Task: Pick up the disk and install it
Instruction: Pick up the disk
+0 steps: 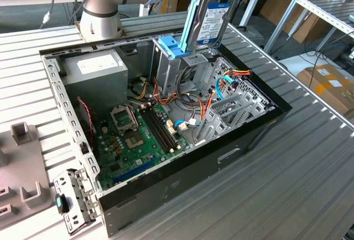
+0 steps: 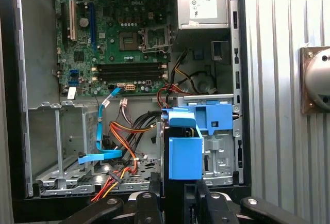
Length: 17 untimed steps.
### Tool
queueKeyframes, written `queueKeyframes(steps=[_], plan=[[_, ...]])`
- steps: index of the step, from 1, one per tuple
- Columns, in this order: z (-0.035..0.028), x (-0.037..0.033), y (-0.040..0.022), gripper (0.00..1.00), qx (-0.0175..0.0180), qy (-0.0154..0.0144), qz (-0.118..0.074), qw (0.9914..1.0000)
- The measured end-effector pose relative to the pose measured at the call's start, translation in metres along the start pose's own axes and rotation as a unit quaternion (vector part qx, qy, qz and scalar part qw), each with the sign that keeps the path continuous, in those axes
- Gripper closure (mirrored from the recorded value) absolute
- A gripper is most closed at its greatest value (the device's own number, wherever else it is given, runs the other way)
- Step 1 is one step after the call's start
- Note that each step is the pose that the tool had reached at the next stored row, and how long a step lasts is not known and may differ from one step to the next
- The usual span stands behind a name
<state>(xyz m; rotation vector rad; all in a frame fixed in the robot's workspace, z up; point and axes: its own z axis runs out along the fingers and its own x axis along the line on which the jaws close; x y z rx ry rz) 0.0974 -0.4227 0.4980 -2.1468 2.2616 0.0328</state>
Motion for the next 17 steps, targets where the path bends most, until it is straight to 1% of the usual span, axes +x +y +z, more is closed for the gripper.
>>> queueKeyframes(steps=[2, 7, 8, 10, 12, 13, 15, 16, 17], plan=[[-0.0001, 0.0047, -0.0002, 0.65, 0.0000, 0.0000, 0.000, 1.00000], [-0.0007, 0.0250, -0.0013, 0.65, 0.0000, 0.0000, 0.000, 1.00000], [-0.0010, 0.0323, -0.0016, 0.65, 0.0000, 0.0000, 0.000, 1.00000], [-0.0013, 0.0434, -0.0022, 0.65, 0.0000, 0.0000, 0.000, 1.00000], [-0.0015, 0.0500, -0.0025, 0.65, 0.0000, 0.0000, 0.000, 1.00000], [-0.0018, 0.0564, -0.0029, 0.65, 0.0000, 0.0002, 0.000, 1.00000], [-0.0020, 0.0652, -0.0033, 0.65, 0.0000, 0.0003, 0.000, 1.00000], [-0.0021, 0.0677, -0.0035, 0.65, 0.0000, 0.0003, 0.000, 1.00000], [-0.0021, 0.0677, -0.0035, 0.65, 0.0000, 0.0003, 0.000, 1.00000]])
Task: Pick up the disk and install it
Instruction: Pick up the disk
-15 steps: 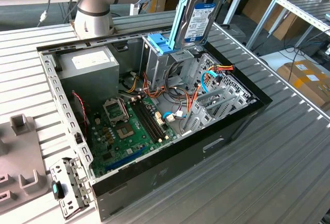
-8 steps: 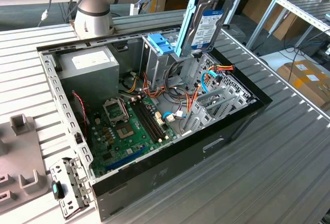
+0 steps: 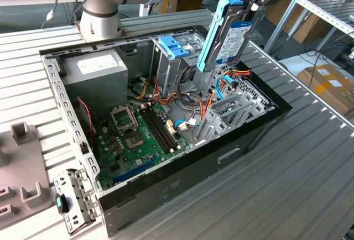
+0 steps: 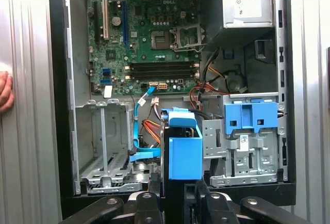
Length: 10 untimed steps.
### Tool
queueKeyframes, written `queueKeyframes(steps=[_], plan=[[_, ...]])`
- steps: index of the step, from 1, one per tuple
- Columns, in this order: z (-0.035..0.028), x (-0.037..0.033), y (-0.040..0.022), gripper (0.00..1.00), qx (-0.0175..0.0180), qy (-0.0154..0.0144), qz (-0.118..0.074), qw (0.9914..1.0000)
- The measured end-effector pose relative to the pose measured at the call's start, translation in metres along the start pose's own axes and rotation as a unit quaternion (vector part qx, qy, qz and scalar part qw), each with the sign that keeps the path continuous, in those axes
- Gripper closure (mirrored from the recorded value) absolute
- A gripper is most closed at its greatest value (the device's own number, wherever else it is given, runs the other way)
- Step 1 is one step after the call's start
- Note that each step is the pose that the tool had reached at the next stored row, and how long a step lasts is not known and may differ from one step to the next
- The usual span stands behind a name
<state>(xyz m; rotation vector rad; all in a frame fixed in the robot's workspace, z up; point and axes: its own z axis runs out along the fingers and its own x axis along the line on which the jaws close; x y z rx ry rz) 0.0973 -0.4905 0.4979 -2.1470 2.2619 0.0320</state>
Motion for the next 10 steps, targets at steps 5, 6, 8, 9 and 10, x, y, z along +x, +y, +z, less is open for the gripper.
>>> queueKeyframes(steps=[5, 6, 8, 9, 10], plan=[[-0.0045, -0.0001, 0.0000, 0.65, 0.0000, 0.0000, 0.000, 1.00000], [-0.0045, -0.0001, 0.0000, 0.65, 0.0000, 0.0000, 0.000, 1.00000], [-0.0046, 0.0009, -0.0018, 0.65, 0.0000, 0.0000, 0.000, 1.00000], [-0.0046, 0.0029, -0.0030, 0.65, 0.0000, 0.0002, 0.000, 1.00000], [-0.0048, 0.0062, -0.0035, 0.65, 0.0000, 0.0003, 0.000, 1.00000]])
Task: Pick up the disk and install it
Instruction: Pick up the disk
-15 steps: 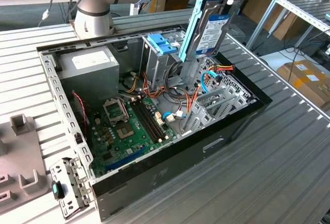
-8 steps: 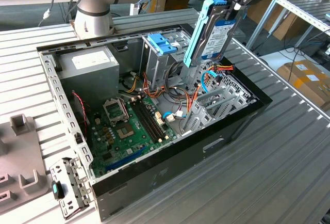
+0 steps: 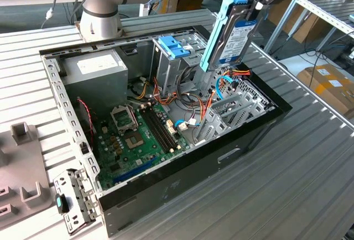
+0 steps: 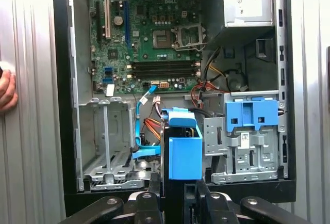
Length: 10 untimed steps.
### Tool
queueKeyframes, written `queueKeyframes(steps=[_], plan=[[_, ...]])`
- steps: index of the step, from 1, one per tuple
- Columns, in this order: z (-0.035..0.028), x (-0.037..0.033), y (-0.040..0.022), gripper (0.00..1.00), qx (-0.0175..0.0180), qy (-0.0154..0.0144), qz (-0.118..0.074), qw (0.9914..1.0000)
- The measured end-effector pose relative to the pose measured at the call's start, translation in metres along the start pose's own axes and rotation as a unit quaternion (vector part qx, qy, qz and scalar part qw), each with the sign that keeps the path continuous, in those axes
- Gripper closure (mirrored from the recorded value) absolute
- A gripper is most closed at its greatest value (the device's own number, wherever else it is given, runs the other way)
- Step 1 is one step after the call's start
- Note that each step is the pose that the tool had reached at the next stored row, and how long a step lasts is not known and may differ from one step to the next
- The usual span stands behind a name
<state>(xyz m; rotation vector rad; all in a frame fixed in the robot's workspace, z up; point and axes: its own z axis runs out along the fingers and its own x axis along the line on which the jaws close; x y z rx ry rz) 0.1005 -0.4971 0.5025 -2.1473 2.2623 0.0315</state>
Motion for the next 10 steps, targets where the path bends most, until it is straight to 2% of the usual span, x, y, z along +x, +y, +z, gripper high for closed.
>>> queueKeyframes(steps=[4, 6, 10], plan=[[-0.0004, 0.0140, -0.0008, 0.65, 0.0000, 0.0000, 0.000, 1.00000], [-0.0008, 0.0262, -0.0014, 0.65, 0.0000, 0.0000, 0.000, 1.00000], [-0.0014, 0.0458, -0.0025, 0.65, 0.0000, 0.0000, 0.000, 1.00000]])
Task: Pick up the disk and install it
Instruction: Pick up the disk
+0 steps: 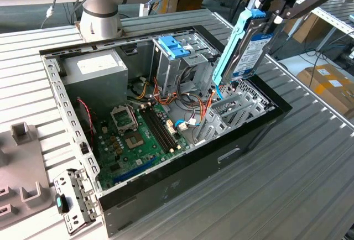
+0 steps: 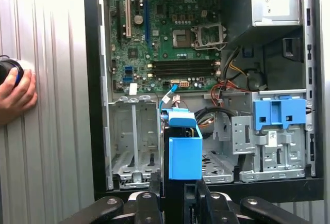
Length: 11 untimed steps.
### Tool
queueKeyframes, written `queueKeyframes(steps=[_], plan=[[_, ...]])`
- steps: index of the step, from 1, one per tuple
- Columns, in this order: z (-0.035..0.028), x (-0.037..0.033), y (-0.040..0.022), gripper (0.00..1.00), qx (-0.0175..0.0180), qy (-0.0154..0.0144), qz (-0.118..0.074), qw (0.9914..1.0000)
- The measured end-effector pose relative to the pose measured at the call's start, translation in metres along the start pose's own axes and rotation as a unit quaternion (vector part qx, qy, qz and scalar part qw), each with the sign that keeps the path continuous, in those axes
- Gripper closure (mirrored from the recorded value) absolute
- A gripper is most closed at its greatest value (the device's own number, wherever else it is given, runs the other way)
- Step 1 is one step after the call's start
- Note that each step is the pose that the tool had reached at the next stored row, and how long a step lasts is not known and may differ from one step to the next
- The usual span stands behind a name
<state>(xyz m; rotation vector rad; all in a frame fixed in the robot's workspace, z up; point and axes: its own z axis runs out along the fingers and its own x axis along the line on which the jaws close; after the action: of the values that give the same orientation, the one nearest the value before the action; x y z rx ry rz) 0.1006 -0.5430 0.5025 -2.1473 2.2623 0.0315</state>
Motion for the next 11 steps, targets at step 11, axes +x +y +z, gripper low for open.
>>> queueKeyframes(steps=[11], plan=[[-0.0006, 0.0228, -0.0012, 0.65, 0.0000, -0.0001, 0.000, 1.00000]])
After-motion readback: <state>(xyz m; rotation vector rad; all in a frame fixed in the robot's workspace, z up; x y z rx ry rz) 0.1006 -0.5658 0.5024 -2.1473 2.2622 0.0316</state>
